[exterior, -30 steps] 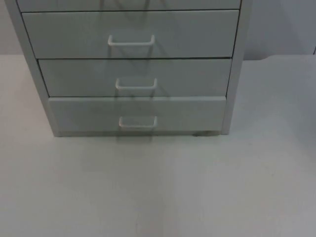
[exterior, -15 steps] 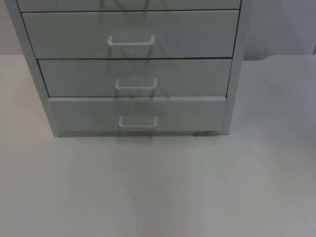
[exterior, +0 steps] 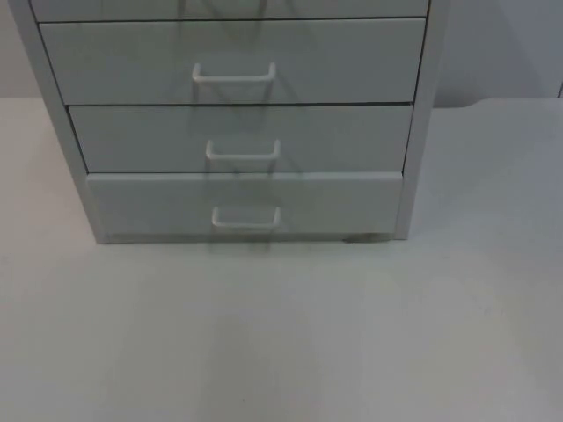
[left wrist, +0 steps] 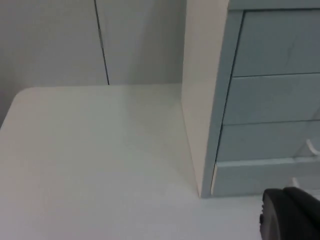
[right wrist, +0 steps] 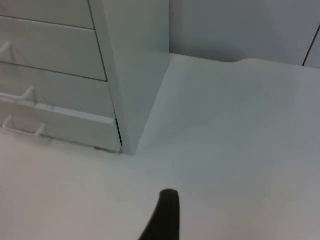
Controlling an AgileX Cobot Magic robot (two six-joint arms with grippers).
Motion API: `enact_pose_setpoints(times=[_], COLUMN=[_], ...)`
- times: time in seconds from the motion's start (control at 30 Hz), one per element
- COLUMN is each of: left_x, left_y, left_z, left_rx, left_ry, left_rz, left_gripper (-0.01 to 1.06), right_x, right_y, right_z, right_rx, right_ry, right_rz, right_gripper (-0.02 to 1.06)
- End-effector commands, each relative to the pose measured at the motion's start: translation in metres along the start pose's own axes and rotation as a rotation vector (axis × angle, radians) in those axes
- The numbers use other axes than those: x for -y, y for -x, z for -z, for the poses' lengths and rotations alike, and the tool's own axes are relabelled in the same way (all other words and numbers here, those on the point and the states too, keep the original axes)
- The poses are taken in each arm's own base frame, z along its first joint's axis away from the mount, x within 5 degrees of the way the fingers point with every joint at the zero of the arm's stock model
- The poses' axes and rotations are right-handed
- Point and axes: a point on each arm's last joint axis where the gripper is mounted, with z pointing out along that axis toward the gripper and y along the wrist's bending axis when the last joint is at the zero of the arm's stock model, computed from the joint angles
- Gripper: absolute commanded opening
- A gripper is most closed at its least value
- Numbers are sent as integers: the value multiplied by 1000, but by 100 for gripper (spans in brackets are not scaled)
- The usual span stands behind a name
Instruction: Open the drawer with the left hand, place the block into the drawer with the right hand, then close the drawer with the left hand.
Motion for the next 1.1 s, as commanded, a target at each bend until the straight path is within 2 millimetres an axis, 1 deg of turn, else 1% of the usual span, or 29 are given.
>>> enact_pose_setpoints(times=[0.0, 0.17, 0.2, 0.33, 0.37, 0.4, 0.43, 0.47, 0.5, 0.53, 0.57, 0.67, 0.7, 0.73, 0.77, 0.83, 0.87, 0.9, 0.93, 1.07], left_x=[2, 7, 7, 8, 8, 8, 7, 4, 4, 4, 3, 3, 3, 3, 3, 4, 4, 5, 5, 4], left_y=[-7, -24, -24, -48, -48, -54, -57, -62, -65, -65, -68, -71, -71, -71, -71, -73, -73, -75, -78, -78], left_z=[8, 38, 38, 52, 52, 56, 57, 56, 58, 58, 57, 57, 57, 57, 57, 56, 56, 53, 50, 50], left_rx=[11, 58, 58, 102, 102, 104, 96, 43, -1, -1, -34, -57, -57, -57, -56, -72, -72, -84, -101, -102], left_ry=[-5, -17, -17, -5, -5, 4, 10, 39, 50, 50, 58, 57, 57, 55, 52, 43, 43, 31, 24, 31], left_rz=[-29, -67, -67, -69, -69, -57, -53, -50, -52, -52, -53, -49, -49, -40, -37, -31, -31, -23, -24, -17], left_gripper=[0, 0, 0, 0, 0, 0, 0, 0, 0, 0, 0, 0, 0, 0, 0, 0, 0, 0, 0, 0], right_x=[-1, -3, -3, -3, -3, -4, -4, -4, -4, -4, -4, -4, -4, -5, -5, -5, -5, -5, -5, -5], right_y=[-11, -35, -35, -51, -51, -53, -57, -62, -65, -65, -70, -82, -82, -87, -91, -96, -96, -100, -101, -105], right_z=[8, 26, 26, 46, 46, 49, 54, 62, 66, 66, 71, 82, 82, 85, 86, 82, 82, 81, 81, 75], right_rx=[17, 65, 65, 84, 84, 92, 100, 112, 121, 121, 130, 169, 169, 183, 188, 142, 142, 99, 85, 58], right_ry=[8, 23, 23, 23, 23, 23, 24, 24, 25, 25, 23, 22, 22, 22, 22, 28, 28, 25, 24, 24], right_rz=[1, -49, -49, -45, -45, -45, -44, -43, -43, -43, -41, -11, -11, -11, -10, -12, -12, -3, 7, 8], right_gripper=[75, 75, 75, 75, 75, 75, 75, 75, 75, 75, 75, 75, 75, 75, 75, 75, 75, 75, 75, 75])
